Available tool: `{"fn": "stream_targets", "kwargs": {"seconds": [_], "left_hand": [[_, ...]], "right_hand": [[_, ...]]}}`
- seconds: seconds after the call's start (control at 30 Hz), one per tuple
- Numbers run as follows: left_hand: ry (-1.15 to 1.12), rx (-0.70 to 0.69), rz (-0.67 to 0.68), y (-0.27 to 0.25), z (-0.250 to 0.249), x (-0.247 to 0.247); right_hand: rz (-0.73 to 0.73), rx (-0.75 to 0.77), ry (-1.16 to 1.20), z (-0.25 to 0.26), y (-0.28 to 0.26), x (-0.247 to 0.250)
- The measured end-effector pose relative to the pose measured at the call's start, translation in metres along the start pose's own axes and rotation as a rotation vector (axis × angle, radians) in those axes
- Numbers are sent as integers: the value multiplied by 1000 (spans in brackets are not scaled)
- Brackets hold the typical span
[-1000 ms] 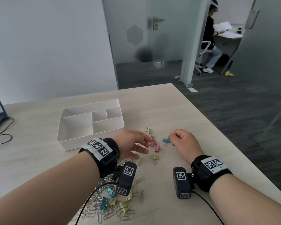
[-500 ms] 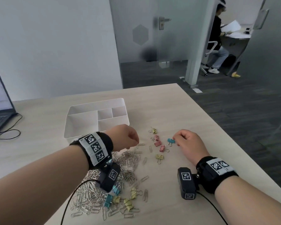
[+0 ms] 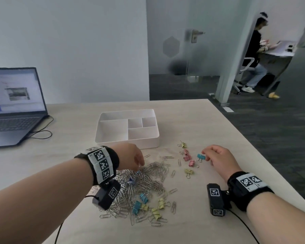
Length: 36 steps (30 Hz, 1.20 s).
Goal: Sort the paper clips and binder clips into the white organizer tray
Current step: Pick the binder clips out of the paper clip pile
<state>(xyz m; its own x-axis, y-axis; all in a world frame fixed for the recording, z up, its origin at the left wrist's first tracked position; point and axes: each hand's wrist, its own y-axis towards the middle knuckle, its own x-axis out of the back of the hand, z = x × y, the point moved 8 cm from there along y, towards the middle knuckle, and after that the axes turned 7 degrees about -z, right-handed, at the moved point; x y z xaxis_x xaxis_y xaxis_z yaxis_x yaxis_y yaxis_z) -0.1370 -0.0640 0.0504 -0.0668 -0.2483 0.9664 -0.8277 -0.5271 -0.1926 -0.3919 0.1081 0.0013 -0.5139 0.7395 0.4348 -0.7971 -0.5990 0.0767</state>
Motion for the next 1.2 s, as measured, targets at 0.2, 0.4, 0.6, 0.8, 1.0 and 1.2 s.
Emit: {"fn": "stream_targets", "kwargs": {"seconds": [0.2, 0.4, 0.6, 0.8, 1.0, 1.2], "left_hand": [[-47, 39, -5, -8, 11, 4], [-184, 60, -145, -18, 22, 29], [-160, 46, 83, -36, 9, 10], [131, 9, 144, -38, -4, -5], [240, -42, 51, -30, -4, -4], [234, -93, 105, -29, -8, -19]], "right_hand": [[126, 98, -121, 49, -22, -23], [569, 402, -496, 107, -100, -98], [702, 549, -670, 122, -142, -133], [721, 527, -641, 113, -145, -138], [713, 428, -475, 103, -135, -129], [677, 291, -237, 93, -119, -110]]}}
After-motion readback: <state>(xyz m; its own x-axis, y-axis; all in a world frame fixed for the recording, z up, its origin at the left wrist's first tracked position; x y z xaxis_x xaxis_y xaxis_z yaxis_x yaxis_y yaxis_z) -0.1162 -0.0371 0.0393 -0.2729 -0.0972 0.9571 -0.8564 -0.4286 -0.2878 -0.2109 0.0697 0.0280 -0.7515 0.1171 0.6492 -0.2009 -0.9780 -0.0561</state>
